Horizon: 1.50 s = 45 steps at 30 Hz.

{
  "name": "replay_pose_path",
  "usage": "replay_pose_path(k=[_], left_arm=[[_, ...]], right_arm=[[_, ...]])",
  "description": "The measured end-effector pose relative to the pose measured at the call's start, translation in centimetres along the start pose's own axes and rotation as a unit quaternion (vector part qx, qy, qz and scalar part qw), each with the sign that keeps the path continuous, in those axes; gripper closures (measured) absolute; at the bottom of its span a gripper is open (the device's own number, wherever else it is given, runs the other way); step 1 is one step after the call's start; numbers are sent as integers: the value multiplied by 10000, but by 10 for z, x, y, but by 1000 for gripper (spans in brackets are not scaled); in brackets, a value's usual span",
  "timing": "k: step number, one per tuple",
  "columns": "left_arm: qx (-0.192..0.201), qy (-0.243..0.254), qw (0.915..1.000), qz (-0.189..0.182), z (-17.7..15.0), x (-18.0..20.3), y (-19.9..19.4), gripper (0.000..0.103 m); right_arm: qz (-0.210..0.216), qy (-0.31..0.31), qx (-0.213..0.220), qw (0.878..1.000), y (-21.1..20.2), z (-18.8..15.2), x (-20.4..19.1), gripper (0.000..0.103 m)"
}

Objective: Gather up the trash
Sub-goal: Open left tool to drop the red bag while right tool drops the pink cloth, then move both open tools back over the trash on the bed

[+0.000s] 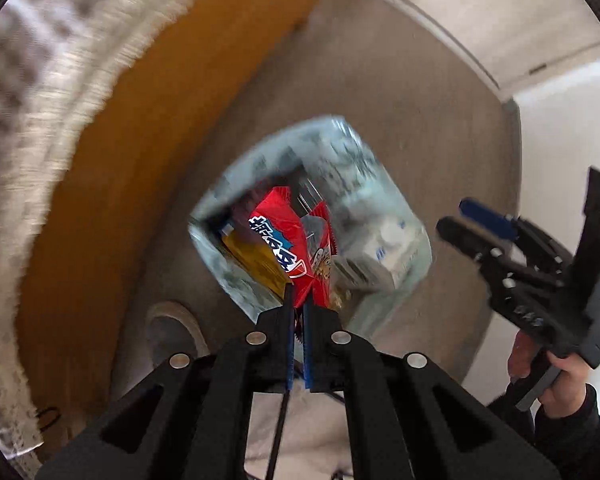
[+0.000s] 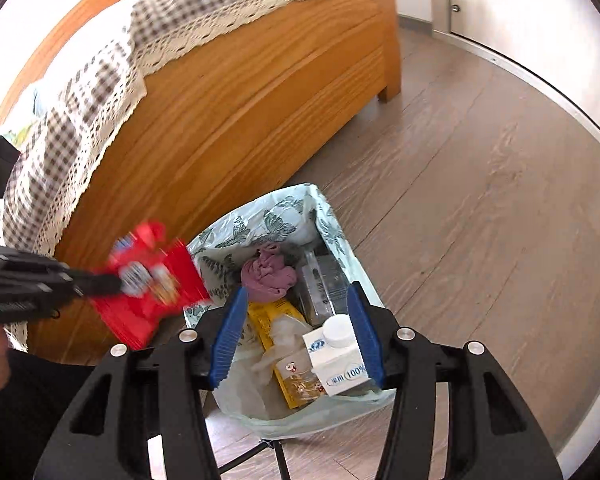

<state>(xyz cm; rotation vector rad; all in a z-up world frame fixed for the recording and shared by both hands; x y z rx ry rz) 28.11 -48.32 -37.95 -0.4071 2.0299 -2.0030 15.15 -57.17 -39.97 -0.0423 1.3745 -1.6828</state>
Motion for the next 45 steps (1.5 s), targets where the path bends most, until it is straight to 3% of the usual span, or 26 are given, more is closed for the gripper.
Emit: replay_pose_path(k=[2,4,13,23,27,33,36,39,42,45], left_arm=[[-132,-104,9995,258,7,5,15,97],[-354,-419,9980,307,11,4,30,40],[-649,-462,9958,440,4,-2,46,42],[-284,-491,9972,487,8,-4,29,39],[-3,-266,9975,649,8,2,15,39],[784,-11,9943,722,4,3,-23,35],[1441,-394,9869,615,0,-20,-61,35],[1975,-923,9757,216,-16,-63,-105,35],[2568,-1372,9563,246,-45,-118,-145,31],[2832,-1897,9392,422,-75,-180,-172,31]], right_arm=[[31,78,16,10000,-3,-2,3,53],[85,136,-4,9999,-5,-2,5,53],[216,122,-151,9996,7,-5,-3,53],[25,-9,-195,9998,8,-4,-14,53],[-63,32,-183,9998,3,5,-18,53],[-289,-316,23,9991,-12,23,-46,53],[-378,-508,208,9978,-25,36,-67,53],[-387,-746,446,9955,-38,52,-96,53],[-208,-1008,747,9919,-40,69,-140,53],[266,-1215,988,9873,-23,81,-196,53]])
Point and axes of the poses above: each gripper's, at about its wrist camera, not at the fingertips, and y roughly the way its jaws point, x to its right, z to its top, the point moved 1 cm from there along y, roughly the way its jaws point, and after that the axes turned 13 degrees about z, right-handed, at the moved point
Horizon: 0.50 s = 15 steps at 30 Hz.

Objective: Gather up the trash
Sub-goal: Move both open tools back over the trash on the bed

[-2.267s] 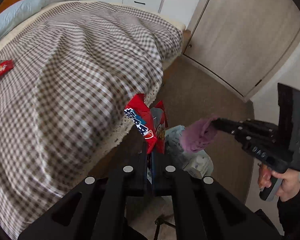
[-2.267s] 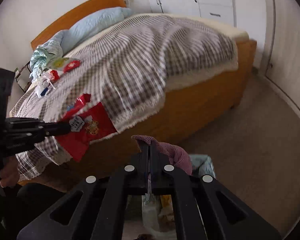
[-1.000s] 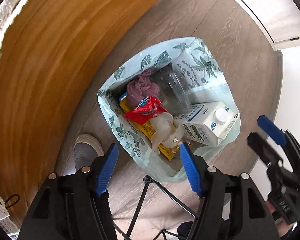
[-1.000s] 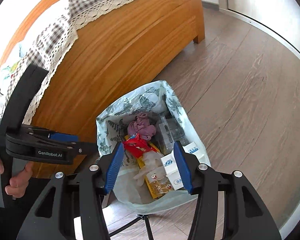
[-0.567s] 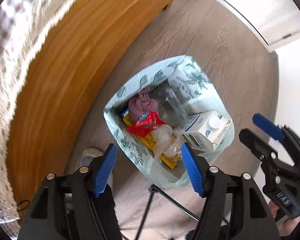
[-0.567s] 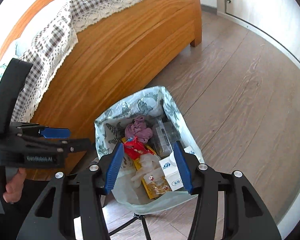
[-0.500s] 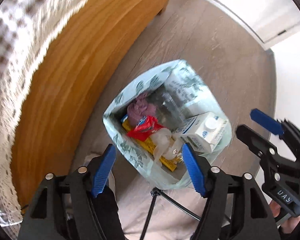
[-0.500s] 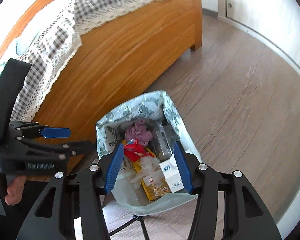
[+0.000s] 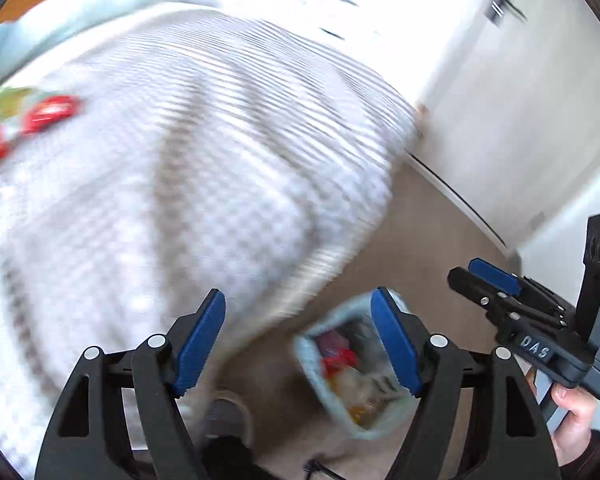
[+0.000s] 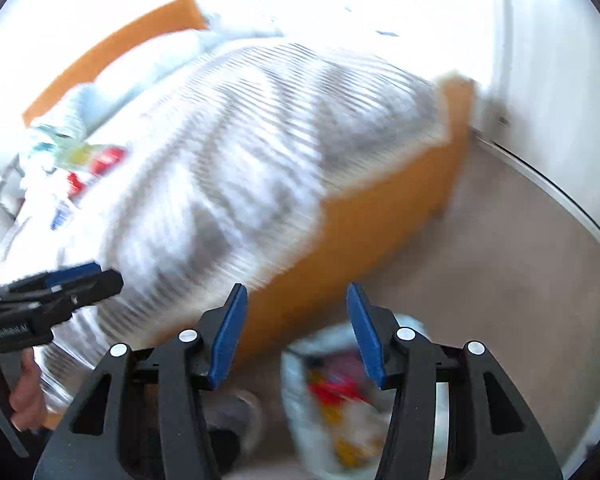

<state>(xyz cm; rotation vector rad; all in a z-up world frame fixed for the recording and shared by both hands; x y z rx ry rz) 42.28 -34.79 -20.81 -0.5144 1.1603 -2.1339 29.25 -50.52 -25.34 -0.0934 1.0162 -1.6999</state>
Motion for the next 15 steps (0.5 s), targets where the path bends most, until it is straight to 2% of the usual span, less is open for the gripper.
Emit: replay_pose_path(k=[2,5,7,9,10,12,15], left_arm=[[211,-331,9990,234,10,-46,-16,31],[585,-874,9924,638,27,-117,-39,31],[778,-1282,9863,683,34,-164,-50,30],[928,-1837,9743,920,36,-218,-59,30],[988,-2105,9653,1189,34,-243,-62,30],[1045,-2632,9406,1873,27,-291,-69,30],[998,-3287,9183,1967,8,-349,-70,30]], right_arm=[[343,-167,188,9991,20,16,-38,53],[687,-565,427,9951,60,41,-102,53],[955,-705,504,9916,84,56,-139,53],[1265,-817,592,9868,108,70,-177,53],[1413,-892,627,9839,121,77,-196,53],[1696,-1088,525,9781,152,85,-234,53],[1959,-1569,9,9680,209,86,-297,53]])
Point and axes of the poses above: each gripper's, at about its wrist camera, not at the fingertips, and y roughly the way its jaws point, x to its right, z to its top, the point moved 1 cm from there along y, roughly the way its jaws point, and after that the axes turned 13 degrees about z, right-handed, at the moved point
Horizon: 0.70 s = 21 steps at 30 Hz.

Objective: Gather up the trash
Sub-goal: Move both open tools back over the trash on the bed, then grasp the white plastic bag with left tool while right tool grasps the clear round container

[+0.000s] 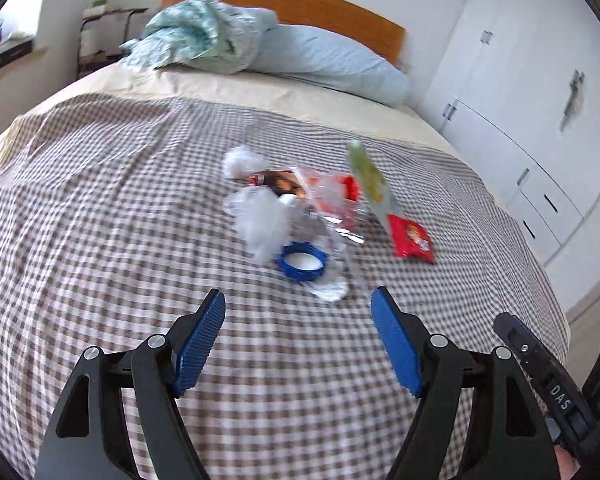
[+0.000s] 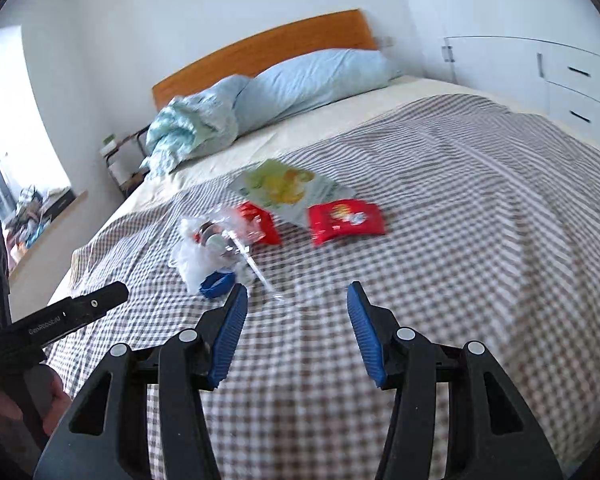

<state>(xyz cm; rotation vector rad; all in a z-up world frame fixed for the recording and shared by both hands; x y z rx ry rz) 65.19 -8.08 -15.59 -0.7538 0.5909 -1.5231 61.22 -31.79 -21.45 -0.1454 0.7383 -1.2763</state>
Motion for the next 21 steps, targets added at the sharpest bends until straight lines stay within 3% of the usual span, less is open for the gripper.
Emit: replay_pose_path(k=[4,9,13,15,16,19,21], left_arm=[[-268,-471,9984,189,10,-46,26,30],[-360,-209,9977,527,5,-71,47,30],[-496,-569,9967,309,16,-92,64,30],[-501,-685,9962,174,24,-92,77,30],[-495,-712,9962,111,27,-89,79,30],[-504,-526,9971,-231,33,-72,92,30],[-488,-426,9968,-462,36,-59,97,31]], right_arm=[[255,-559,-402,9973,69,11,-40,53],[180,-956,-687,9929,126,16,-62,53],[219,-823,-822,9930,153,20,-57,53],[332,-782,-883,9925,163,21,-56,72],[429,-725,-870,9926,163,22,-57,95],[493,-428,-426,9970,133,27,-57,101],[217,-626,-217,9976,110,24,-58,101]])
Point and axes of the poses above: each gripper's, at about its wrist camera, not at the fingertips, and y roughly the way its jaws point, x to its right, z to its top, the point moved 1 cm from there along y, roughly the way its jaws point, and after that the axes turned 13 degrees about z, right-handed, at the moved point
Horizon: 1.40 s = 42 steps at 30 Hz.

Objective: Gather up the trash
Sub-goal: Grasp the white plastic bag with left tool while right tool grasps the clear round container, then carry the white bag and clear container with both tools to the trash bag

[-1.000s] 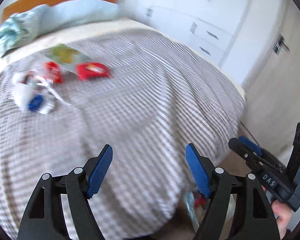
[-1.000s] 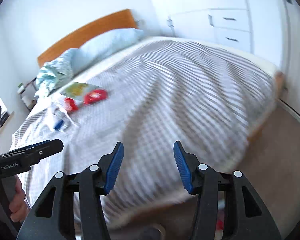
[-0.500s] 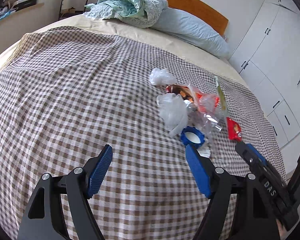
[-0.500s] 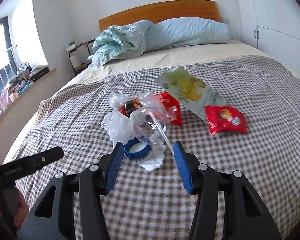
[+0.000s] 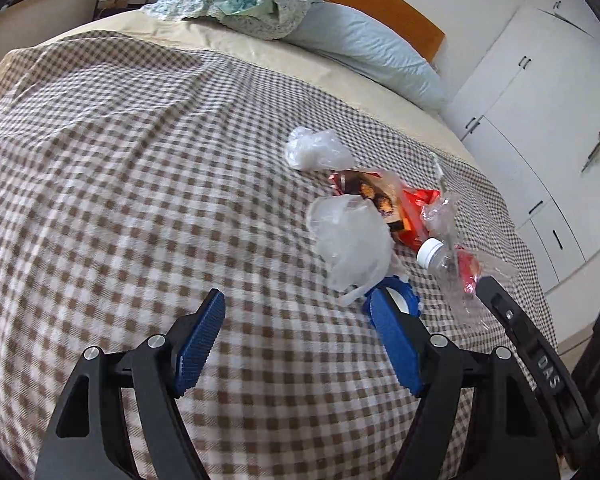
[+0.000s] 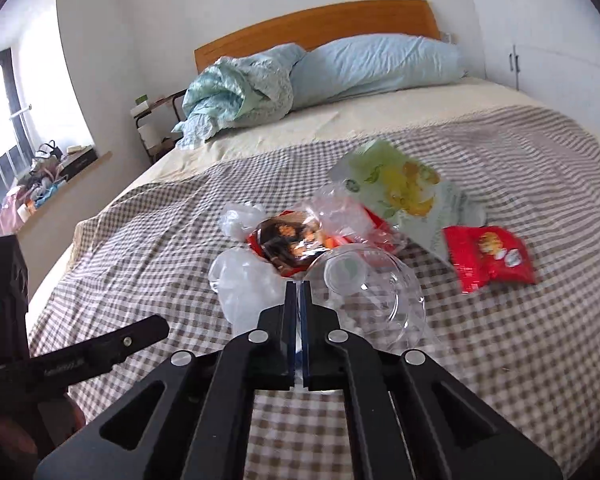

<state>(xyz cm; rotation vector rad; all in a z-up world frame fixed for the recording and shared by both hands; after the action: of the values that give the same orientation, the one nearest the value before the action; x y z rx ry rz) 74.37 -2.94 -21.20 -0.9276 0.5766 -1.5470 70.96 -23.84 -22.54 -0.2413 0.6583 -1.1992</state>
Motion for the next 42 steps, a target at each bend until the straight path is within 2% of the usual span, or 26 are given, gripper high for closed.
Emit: replay_pose_path(k=[3,5,6,8,10,11,12,13,15,17,21,26,33,36,42], left_arm=[[55,200,9988,-446,3,25,6,32],[208,300,9977,-573,4,36,11,32],[223,231,9979,-567,5,38,15,32],[100,123,9983,-568,11,44,27,40],[-58,245,9994,-233,21,53,41,46],[-155,296,9994,116,26,57,50,51],[-271,268,9988,299,30,60,59,69],[-405,260,9985,246,33,61,64,93],[-435,113,9990,85,38,60,64,102],[-292,40,9995,70,40,58,56,103],[-287,40,9996,-47,44,56,39,103],[-78,44,9999,-136,55,57,16,103],[-358,-492,9938,-933,55,48,-24,103],[-190,-618,9905,-1210,53,46,-53,103],[155,-468,9893,-1371,40,52,-103,103]], right_arm=[[-248,-360,25,9990,-16,2,5,101],[-219,-240,170,9993,-26,6,16,101],[-167,-170,227,9995,-30,8,20,101],[-146,-158,248,9995,-32,8,24,101],[-95,-127,184,9997,-29,5,28,101],[-79,-80,156,9998,-27,4,30,101],[-61,-11,141,9999,-26,2,33,101],[-39,23,123,9999,-26,0,35,101],[-110,-35,56,9999,-25,-3,36,101],[-206,-43,-50,9998,-21,-8,39,101],[-164,234,-76,9996,-17,-9,45,101],[-156,73,-41,9998,-20,-7,30,101],[-245,143,59,9996,-38,-10,30,101],[-237,281,134,9992,-49,-14,32,101],[-277,313,305,9987,-75,-23,28,101]])
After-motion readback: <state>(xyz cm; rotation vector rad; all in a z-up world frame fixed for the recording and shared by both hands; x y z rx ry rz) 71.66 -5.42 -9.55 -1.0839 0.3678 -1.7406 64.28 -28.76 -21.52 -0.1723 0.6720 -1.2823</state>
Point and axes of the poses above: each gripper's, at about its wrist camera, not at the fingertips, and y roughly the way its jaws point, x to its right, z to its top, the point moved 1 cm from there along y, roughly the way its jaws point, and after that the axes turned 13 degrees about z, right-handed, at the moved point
